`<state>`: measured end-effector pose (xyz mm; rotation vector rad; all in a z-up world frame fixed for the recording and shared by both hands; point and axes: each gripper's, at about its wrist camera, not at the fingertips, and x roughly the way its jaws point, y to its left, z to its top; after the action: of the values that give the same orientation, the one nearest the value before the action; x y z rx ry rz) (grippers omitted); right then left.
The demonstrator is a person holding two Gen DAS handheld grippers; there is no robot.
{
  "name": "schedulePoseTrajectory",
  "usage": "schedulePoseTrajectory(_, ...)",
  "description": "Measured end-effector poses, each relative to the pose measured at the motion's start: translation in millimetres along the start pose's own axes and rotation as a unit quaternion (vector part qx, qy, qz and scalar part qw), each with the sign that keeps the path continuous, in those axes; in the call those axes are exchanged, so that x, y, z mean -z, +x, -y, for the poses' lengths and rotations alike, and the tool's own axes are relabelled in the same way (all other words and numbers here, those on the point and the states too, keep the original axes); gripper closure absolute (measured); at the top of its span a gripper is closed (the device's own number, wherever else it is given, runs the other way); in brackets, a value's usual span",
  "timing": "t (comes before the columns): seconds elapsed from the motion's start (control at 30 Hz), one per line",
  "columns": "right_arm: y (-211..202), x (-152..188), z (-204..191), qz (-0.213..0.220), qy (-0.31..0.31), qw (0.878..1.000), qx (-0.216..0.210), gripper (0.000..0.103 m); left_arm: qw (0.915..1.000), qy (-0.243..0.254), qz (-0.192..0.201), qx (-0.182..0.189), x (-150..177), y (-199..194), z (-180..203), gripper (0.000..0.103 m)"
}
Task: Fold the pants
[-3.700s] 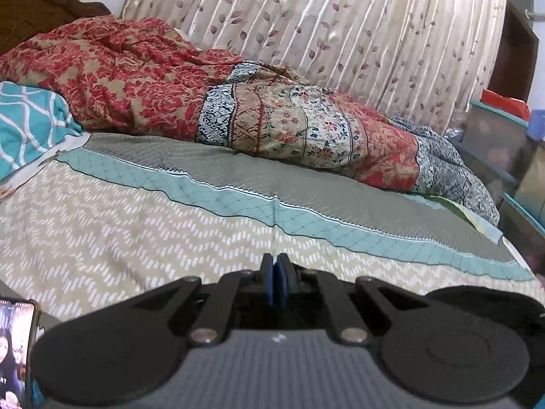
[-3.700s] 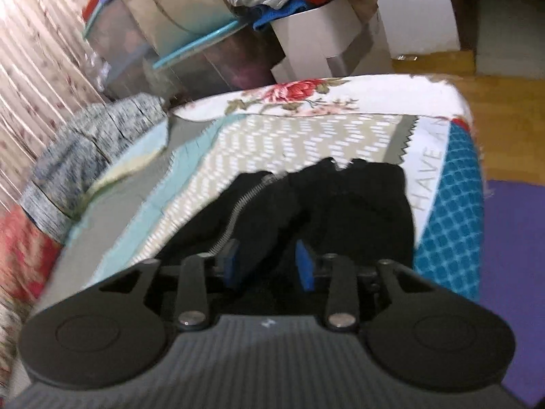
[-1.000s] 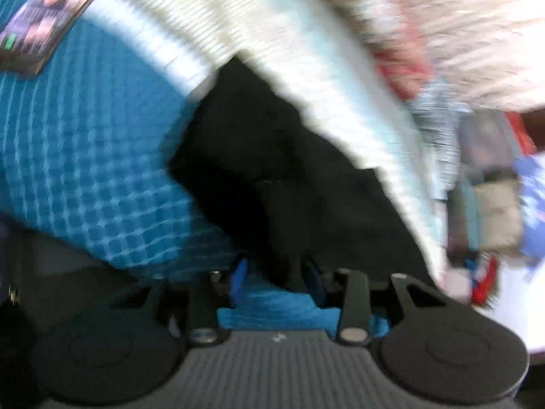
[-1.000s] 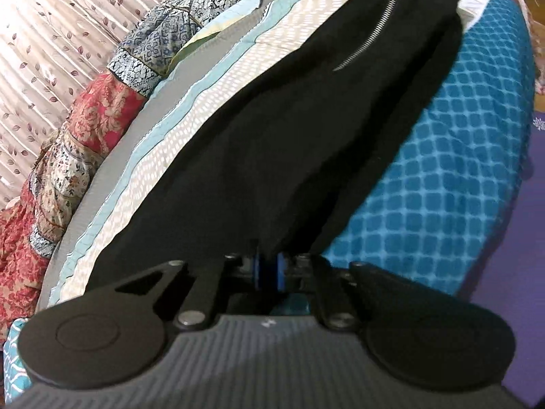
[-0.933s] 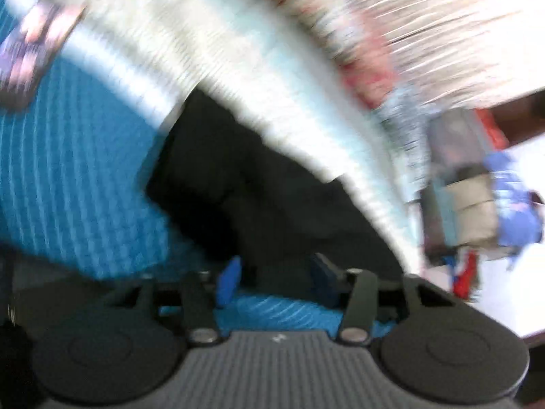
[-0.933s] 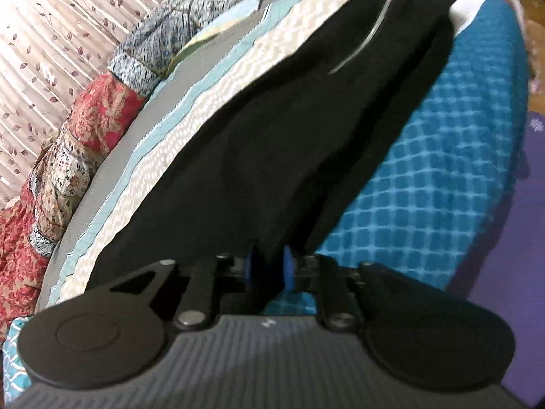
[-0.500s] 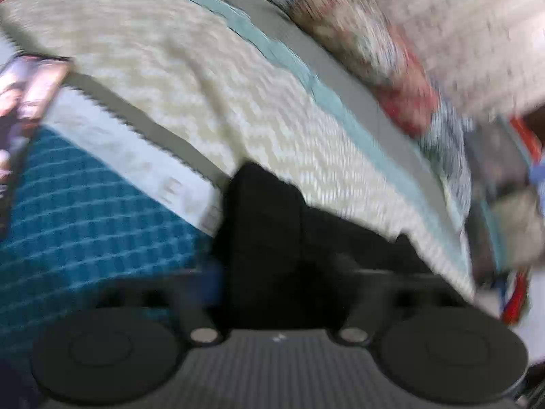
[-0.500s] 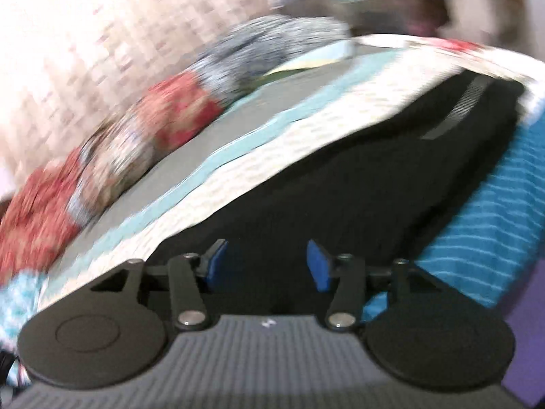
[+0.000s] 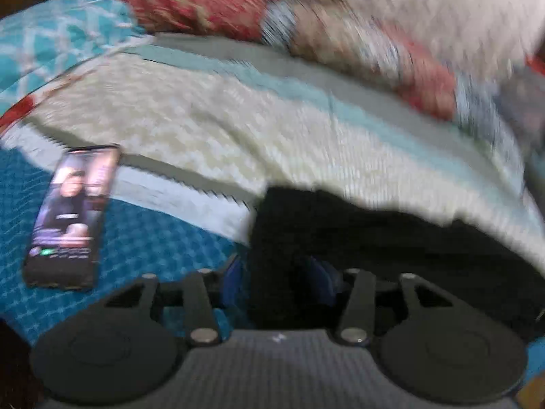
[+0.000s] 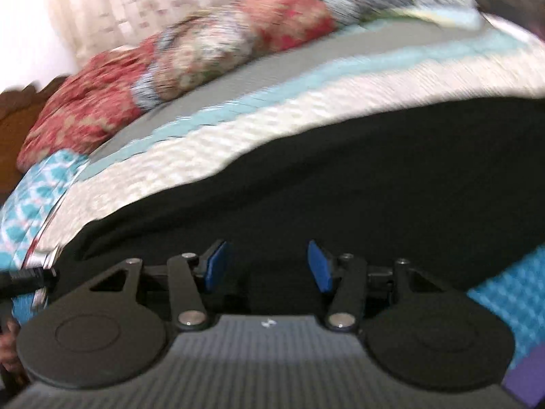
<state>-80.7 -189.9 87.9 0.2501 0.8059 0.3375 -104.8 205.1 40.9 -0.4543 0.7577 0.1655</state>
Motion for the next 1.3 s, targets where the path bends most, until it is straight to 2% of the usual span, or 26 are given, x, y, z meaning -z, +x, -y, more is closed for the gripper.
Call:
schedulePoseTrajectory(0.07, 4.9, -4.5, -16.6, -0.002, -0.034, 0.999, -0.021, 0.048, 0.9986, -0.043, 0.029, 0.009, -9.0, -18.8, -10.1, 0.059)
schedulePoseTrajectory(0.1, 7.3, -5.6, -23.6, -0.005, -0.046, 0.998, -0.036, 0.048, 0.9970, -0.058, 0.044, 0.026, -12.6, -26.1, -11.5, 0.059)
schedulePoseTrajectory(0.2, 22.3, -8.0, -46.0, -0.020, -0.068, 0.994, -0.081, 0.048, 0.9938, -0.045, 0.063, 0.080, -20.3, -34.1, 4.0, 0.059)
schedulePoseTrajectory(0.27, 29.0, -0.5, -55.0, -0.038, -0.081, 0.990, -0.108, 0.048, 0.9926, -0.015, 0.055, 0.107, -17.4, -30.1, 22.2, 0.059)
schedulePoseTrajectory(0.37, 56.6, 9.9, -64.2, -0.101, -0.087, 0.982, -0.131, 0.047, 0.9921, 0.021, 0.007, 0.123, -0.8, -3.5, 47.5, 0.059)
schedulePoseTrajectory(0.4, 65.8, 18.2, -61.5, -0.126, -0.089, 0.981, -0.119, 0.047, 0.9927, 0.029, -0.015, 0.116, 6.5, 8.2, 53.2, 0.059)
schedulePoseTrajectory(0.47, 68.6, 28.1, -51.8, -0.115, -0.071, 0.983, -0.123, 0.047, 0.9946, 0.050, -0.054, 0.073, 21.7, 34.9, 58.7, 0.060)
schedulePoseTrajectory(0.53, 64.5, 21.5, -51.6, -0.121, -0.073, 0.981, -0.131, 0.047, 0.9928, 0.110, -0.040, 0.026, 35.5, 46.3, 64.4, 0.063)
schedulePoseTrajectory(0.6, 50.0, 8.7, -38.1, -0.097, -0.042, 0.984, -0.143, 0.047, 0.9880, 0.151, -0.034, 0.003, 39.6, 43.2, 75.3, 0.063)
schedulePoseTrajectory(0.67, 27.7, -5.4, -7.7, -0.041, 0.001, 0.991, -0.128, 0.047, 0.9880, 0.148, -0.043, -0.007, 34.8, 36.7, 82.9, 0.061)
schedulePoseTrajectory(0.73, 2.1, -20.3, 37.3, 0.016, 0.053, 0.995, -0.081, 0.047, 0.9916, 0.119, -0.048, 0.013, 22.8, 27.6, 84.7, 0.059)
schedulePoseTrajectory(0.8, -25.9, -27.5, 85.9, 0.076, 0.103, 0.991, -0.026, 0.046, 0.9935, 0.098, -0.038, 0.044, 16.1, 17.1, 86.6, 0.054)
schedulePoseTrajectory(0.87, -58.4, -27.5, 142.4, 0.139, 0.161, 0.976, 0.040, 0.038, 0.9936, 0.092, -0.029, 0.059, 7.7, 15.4, 94.1, 0.053)
schedulePoseTrajectory(0.9, -73.7, -25.2, 170.5, 0.167, 0.193, 0.964, 0.073, 0.033, 0.9929, 0.092, -0.031, 0.069, 6.8, 18.0, 101.3, 0.053)
schedulePoseTrajectory(0.97, -102.3, -17.5, 225.0, 0.218, 0.257, 0.933, 0.125, 0.030, 0.9912, 0.092, -0.047, 0.083, 7.0, 30.0, 118.4, 0.053)
schedulePoseTrajectory(1.03, -122.9, -10.9, 270.5, 0.248, 0.299, 0.907, 0.161, 0.029, 0.9883, 0.101, -0.068, 0.091, 10.9, 45.0, 139.8, 0.053)
schedulePoseTrajectory(1.1, -135.2, -5.3, 308.5, 0.271, 0.335, 0.885, 0.176, 0.029, 0.9847, 0.118, -0.084, 0.096, 19.5, 60.7, 164.0, 0.053)
schedulePoseTrajectory(1.17, -137.4, -1.7, 337.4, 0.280, 0.363, 0.871, 0.177, 0.029, 0.9816, 0.122, -0.115, 0.091, 28.6, 80.3, 184.2, 0.053)
schedulePoseTrajectory(1.23, -131.0, -3.3, 356.0, 0.276, 0.378, 0.867, 0.172, 0.029, 0.9780, 0.116, -0.150, 0.087, 39.8, 96.9, 198.0, 0.053)
schedulePoseTrajectory(1.3, -125.2, -5.0, 372.5, 0.271, 0.392, 0.867, 0.148, 0.029, 0.9772, 0.118, -0.165, 0.063, 47.3, 110.2, 208.1, 0.050)
